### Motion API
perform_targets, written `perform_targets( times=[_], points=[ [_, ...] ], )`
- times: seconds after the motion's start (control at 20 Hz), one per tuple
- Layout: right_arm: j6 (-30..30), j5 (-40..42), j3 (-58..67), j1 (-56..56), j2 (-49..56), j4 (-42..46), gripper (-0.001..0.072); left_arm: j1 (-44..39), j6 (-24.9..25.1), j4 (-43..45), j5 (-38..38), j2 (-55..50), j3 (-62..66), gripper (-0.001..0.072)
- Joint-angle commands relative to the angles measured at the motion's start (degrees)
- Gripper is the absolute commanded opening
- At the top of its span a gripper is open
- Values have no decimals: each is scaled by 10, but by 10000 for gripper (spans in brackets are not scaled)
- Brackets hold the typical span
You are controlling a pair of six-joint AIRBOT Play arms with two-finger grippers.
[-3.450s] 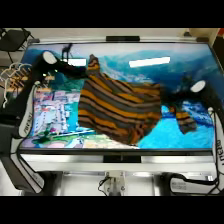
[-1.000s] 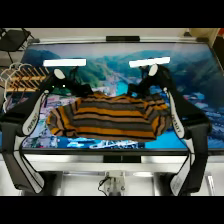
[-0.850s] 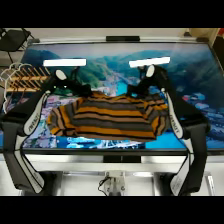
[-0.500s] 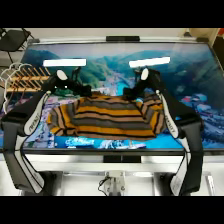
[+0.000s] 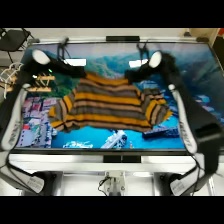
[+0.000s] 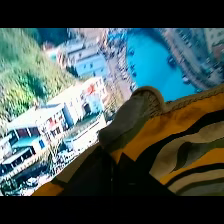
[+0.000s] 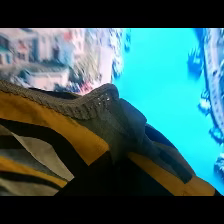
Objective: Fold the shirts.
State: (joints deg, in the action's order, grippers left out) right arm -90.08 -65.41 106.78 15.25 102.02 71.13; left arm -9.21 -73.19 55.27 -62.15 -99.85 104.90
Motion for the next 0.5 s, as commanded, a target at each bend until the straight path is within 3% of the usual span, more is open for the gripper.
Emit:
perform_targets(
  times=[0.0,0.1,0.25,0.35,0.45],
  points=[
    [23,11,0,1,-123,-1,61,0,5,2,-21,115,32,44],
    [18,-45,0,3,-192,-1,61,-2,-16,42,-70,196,31,43],
    [-47,-206,-22,50,-256,49,61,-45,-109,159,-161,296,-23,43],
    [-89,-250,-118,141,-297,142,61,-104,-171,224,-167,369,-159,43],
    [-165,-220,-282,241,-351,219,61,-171,-266,276,-127,448,-359,43]
  ],
)
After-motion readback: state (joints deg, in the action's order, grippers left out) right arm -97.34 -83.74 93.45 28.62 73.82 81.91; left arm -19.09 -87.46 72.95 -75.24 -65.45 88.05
